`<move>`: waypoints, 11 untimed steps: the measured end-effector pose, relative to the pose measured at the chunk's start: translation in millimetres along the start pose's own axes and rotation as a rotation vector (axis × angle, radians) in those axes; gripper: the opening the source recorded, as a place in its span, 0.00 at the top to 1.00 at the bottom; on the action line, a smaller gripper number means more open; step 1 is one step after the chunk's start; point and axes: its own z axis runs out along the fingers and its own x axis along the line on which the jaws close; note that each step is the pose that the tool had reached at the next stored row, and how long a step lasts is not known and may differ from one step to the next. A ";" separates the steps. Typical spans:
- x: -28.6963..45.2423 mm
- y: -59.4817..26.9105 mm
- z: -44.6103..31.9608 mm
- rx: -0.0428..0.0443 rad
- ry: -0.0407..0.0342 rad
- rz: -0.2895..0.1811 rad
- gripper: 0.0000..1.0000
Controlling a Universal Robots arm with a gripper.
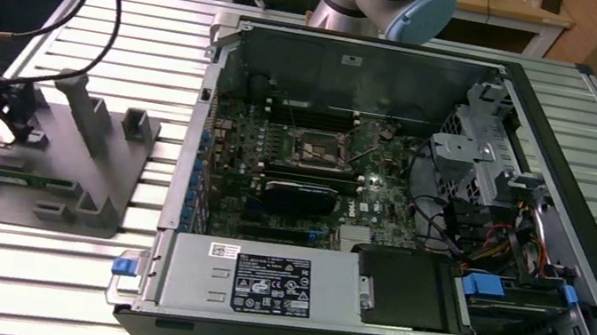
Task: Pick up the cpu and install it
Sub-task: 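Pick up the cpu and move it towards the insertion slot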
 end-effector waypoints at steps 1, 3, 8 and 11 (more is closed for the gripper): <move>0.0 0.1 -1.3 0.0001 0.0000 0.000 0.45; 0.0 0.2 -3.6 0.0001 0.0001 0.000 0.45; -0.1 0.5 -10.4 0.0001 0.0001 0.000 0.45; -0.2 0.6 -14.0 0.0000 -0.0001 0.000 0.45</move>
